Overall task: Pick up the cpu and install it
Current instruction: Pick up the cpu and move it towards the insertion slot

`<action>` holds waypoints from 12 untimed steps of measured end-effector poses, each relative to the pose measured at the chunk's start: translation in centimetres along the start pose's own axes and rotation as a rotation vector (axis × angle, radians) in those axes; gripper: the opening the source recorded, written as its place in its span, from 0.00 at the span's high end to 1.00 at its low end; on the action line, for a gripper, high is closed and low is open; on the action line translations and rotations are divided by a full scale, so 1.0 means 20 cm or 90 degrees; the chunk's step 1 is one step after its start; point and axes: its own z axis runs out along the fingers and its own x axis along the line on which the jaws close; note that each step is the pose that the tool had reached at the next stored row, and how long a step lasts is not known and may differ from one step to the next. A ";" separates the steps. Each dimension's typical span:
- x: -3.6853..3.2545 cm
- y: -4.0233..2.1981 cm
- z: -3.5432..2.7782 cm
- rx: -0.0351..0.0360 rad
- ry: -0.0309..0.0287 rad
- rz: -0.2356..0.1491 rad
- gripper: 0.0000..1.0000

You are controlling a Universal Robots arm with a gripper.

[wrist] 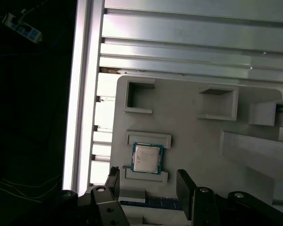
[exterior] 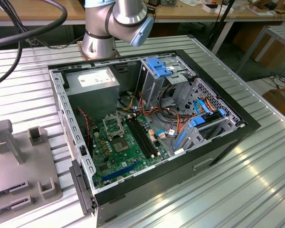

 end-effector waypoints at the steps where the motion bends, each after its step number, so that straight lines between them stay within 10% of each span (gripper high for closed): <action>1: 0.000 0.000 0.000 0.0000 0.0000 0.000 0.40; 12: -0.001 -0.001 0.014 -0.0001 -0.0002 0.000 0.40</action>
